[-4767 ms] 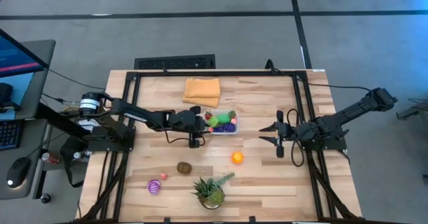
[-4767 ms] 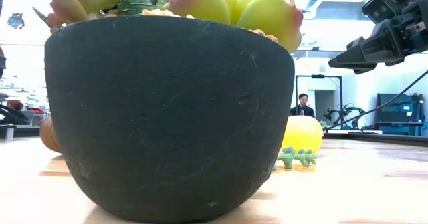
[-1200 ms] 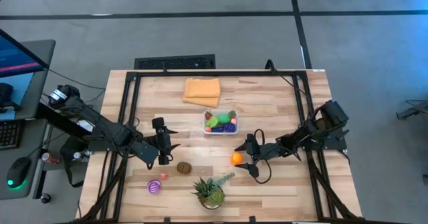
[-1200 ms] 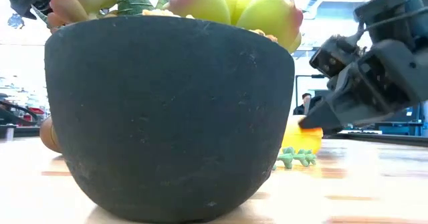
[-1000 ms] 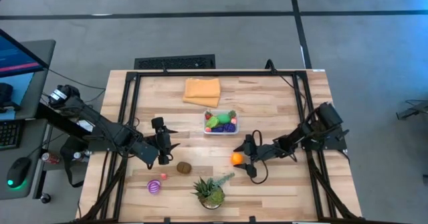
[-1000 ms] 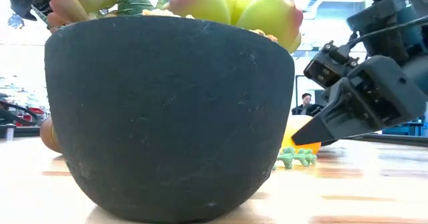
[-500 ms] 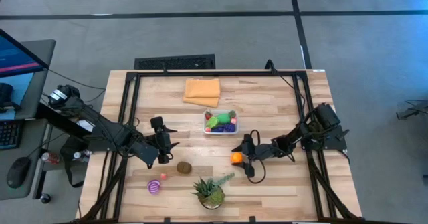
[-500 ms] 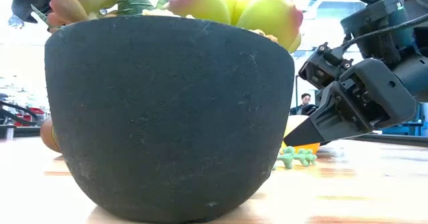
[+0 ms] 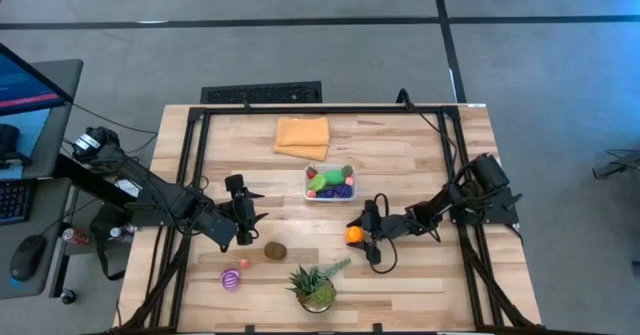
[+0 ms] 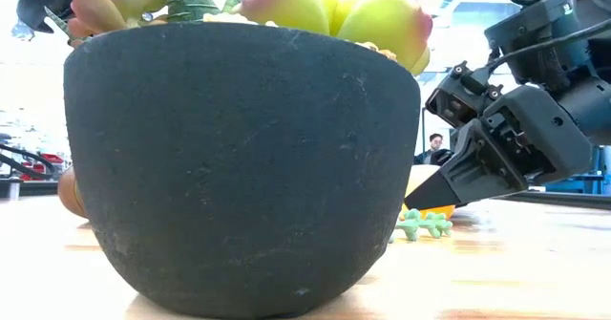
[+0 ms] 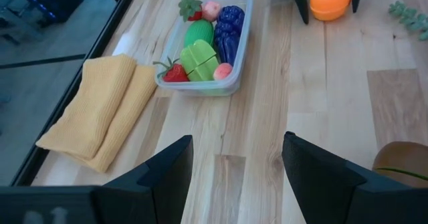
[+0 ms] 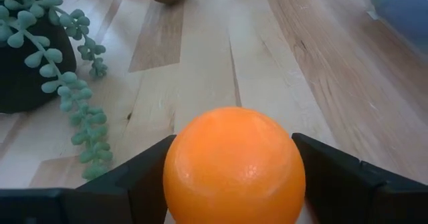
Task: Pick and placing Produce into tupperware
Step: Put the orange into the transparent container
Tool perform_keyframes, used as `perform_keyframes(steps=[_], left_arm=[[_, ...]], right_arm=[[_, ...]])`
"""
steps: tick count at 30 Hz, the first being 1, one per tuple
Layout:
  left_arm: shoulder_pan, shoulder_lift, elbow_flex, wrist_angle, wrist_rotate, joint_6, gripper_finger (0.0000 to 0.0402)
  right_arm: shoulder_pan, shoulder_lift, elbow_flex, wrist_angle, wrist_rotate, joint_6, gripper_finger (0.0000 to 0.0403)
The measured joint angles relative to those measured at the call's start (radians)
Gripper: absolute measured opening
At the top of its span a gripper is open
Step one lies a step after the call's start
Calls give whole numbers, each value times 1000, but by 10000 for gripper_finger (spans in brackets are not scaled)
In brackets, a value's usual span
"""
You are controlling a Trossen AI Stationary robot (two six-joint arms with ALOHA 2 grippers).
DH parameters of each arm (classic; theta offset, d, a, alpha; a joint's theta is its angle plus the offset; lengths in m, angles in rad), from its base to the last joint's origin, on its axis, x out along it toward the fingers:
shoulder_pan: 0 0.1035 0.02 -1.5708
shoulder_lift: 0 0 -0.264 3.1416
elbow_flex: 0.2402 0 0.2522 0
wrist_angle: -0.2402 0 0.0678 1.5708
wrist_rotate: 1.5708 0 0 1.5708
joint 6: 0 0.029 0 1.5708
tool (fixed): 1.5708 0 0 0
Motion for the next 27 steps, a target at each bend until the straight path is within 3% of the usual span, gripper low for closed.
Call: perform_keyframes(steps=[12, 27], left_arm=[[0, 0, 0, 0, 0, 0, 220], [0, 0, 0, 2, -2, -6, 220]], right_arm=[[1, -120, -2, -114, -8, -41, 280], [1, -125, -1, -187, -6, 27, 278]])
